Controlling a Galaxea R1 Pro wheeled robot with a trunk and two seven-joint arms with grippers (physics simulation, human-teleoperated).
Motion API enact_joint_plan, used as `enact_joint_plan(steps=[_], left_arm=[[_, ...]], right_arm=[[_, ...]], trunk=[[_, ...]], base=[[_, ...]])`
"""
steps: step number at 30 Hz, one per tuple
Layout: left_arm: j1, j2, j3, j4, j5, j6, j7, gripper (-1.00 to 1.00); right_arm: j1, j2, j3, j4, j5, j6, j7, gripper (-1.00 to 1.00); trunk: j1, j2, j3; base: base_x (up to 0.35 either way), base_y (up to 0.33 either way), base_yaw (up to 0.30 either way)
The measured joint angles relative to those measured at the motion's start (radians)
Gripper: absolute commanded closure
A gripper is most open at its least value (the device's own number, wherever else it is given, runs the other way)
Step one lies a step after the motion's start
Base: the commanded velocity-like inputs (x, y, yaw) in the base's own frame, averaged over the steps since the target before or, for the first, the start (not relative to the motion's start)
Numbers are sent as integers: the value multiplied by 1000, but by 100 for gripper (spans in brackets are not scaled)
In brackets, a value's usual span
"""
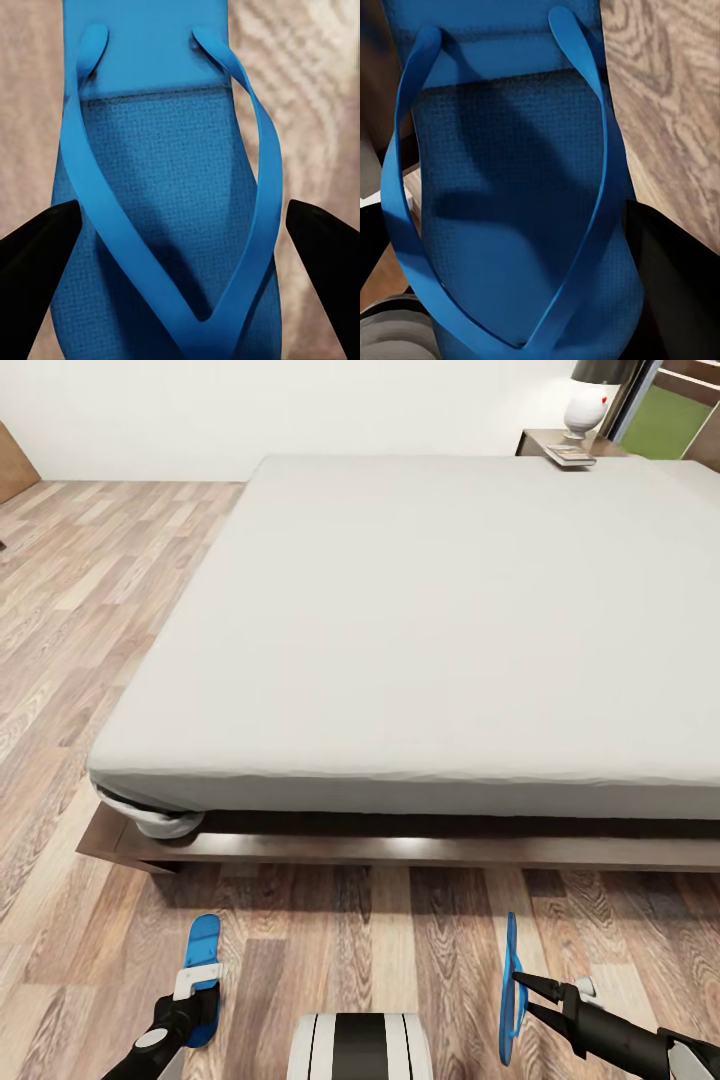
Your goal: In the bedroom, move the book from the bed onto either nightstand, and place the two sandals side by side next to the bed.
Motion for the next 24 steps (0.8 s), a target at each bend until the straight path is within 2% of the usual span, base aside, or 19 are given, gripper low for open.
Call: enact_joint_plan(steps=[16,19,24], left_arm=[[0,0,0,0,0,0,0,100],[0,0,0,0,0,1,0,100],[0,0,0,0,0,1,0,100]], right_arm=[[0,0,0,0,0,0,0,100],[0,0,0,0,2,-1,0,100],[0,0,0,0,0,0,0,100]], trunk=[[0,0,0],[1,-1,-11],[1,-1,-12]], base=[[0,0,0],[0,0,0],[0,0,0]])
